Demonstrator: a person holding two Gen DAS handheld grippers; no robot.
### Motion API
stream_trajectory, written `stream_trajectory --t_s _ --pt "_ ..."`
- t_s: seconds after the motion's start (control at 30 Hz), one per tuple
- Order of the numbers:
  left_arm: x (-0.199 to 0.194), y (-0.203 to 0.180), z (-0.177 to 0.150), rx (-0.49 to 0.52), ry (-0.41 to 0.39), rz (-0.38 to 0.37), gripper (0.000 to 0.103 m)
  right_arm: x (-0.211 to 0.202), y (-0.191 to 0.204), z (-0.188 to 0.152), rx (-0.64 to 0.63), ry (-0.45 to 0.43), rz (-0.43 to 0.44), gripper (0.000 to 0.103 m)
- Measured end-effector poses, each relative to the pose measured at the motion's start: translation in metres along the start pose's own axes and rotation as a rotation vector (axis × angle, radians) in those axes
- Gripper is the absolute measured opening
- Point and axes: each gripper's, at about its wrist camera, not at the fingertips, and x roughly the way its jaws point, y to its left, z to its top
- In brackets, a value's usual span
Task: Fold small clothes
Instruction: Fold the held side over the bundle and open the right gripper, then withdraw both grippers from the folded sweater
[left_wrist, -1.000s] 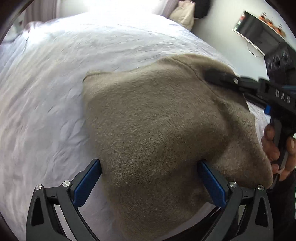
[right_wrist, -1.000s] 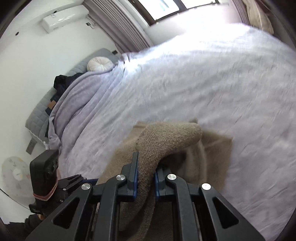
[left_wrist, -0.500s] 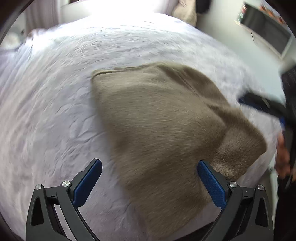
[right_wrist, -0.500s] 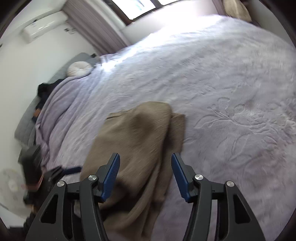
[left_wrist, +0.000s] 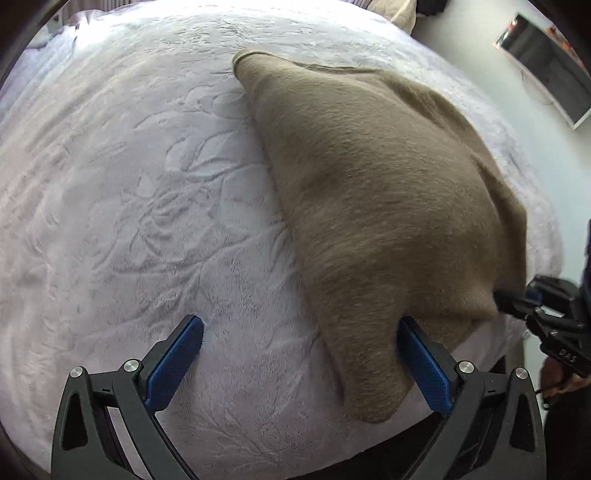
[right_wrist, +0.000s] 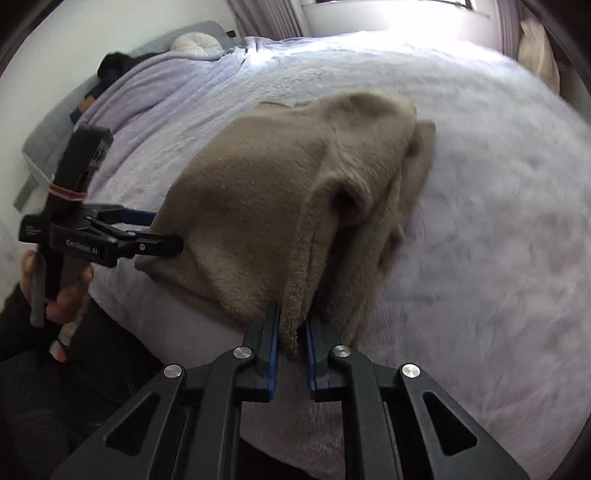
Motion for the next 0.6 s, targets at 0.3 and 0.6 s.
stream_trajectory --t_s 0.3,0.6 --pt "-0.049 -0.021 0.004 0.107 -0.086 0.035 0.103 -0.055 -0.001 0.017 -0.040 -0.101 -0.093 0.045" --pt "-0.021 -0.040 0.037 0.141 -0.082 0.170 0.103 -0.033 0.065 0.053 -0.370 -0.134 -0.119 0.072"
